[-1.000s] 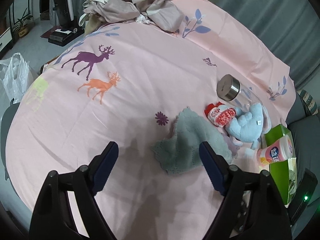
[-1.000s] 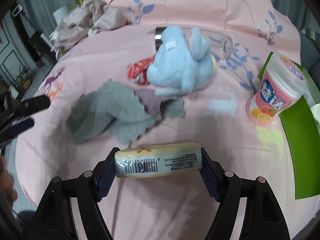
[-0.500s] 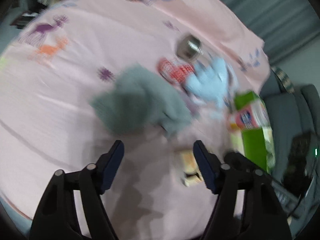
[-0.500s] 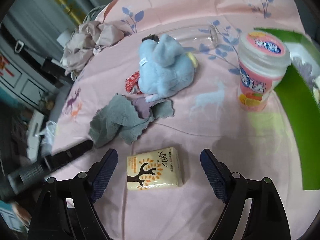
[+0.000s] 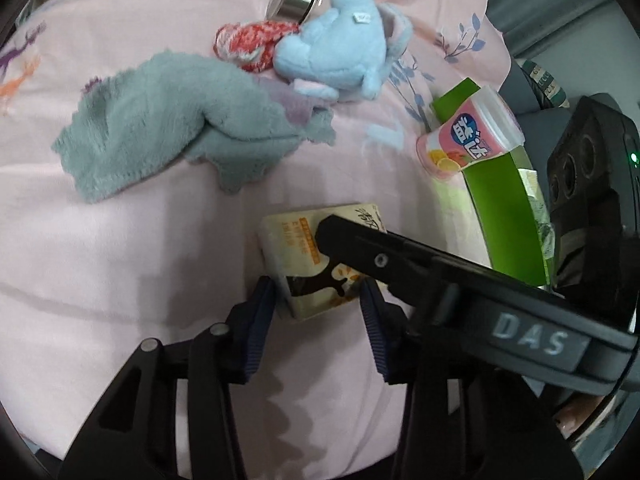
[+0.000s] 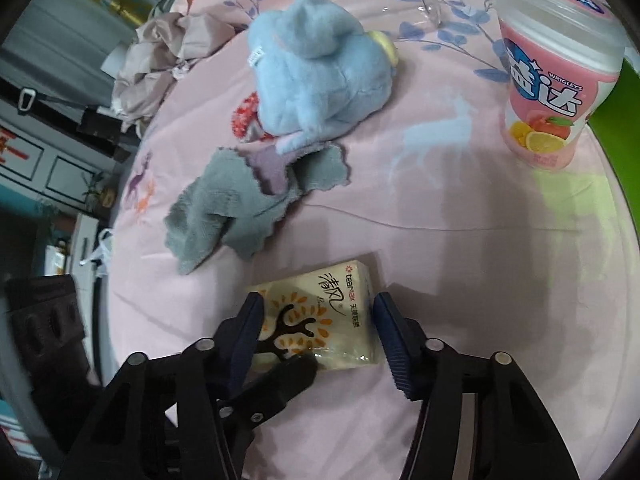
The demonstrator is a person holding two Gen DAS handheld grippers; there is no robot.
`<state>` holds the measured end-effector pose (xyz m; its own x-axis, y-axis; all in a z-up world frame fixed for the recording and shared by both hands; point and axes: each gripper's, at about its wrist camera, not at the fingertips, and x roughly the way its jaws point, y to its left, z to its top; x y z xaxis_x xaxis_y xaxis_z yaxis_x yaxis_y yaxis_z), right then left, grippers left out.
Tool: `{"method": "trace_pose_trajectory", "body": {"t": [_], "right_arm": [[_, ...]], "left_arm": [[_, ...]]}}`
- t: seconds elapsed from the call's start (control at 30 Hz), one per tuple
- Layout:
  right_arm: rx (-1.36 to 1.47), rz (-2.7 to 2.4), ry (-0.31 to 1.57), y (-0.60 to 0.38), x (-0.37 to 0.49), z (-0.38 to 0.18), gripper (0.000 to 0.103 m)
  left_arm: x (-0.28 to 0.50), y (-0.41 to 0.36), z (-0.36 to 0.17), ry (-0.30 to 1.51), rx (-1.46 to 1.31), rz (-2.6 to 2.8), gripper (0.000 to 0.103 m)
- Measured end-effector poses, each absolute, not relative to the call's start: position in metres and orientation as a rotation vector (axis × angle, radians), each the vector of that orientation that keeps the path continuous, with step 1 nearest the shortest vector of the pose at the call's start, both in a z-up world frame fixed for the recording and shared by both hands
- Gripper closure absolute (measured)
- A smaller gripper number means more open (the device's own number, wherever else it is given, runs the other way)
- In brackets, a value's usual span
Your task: Organize soft objects
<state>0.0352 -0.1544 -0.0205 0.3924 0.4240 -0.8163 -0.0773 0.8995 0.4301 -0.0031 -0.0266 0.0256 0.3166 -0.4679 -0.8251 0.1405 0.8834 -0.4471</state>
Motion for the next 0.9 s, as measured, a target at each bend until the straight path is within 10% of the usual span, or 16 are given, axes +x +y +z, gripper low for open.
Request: {"method": "trace_pose_trajectory", "body": {"t": [0.9], "right_arm": [[0.292, 0.305, 0.551, -0.216, -0.022, 0.167, 0.048]], "left_arm": [[-0.03, -0.078, 0.202, 0.597, -0.131, -0.499, 0.065]]}}
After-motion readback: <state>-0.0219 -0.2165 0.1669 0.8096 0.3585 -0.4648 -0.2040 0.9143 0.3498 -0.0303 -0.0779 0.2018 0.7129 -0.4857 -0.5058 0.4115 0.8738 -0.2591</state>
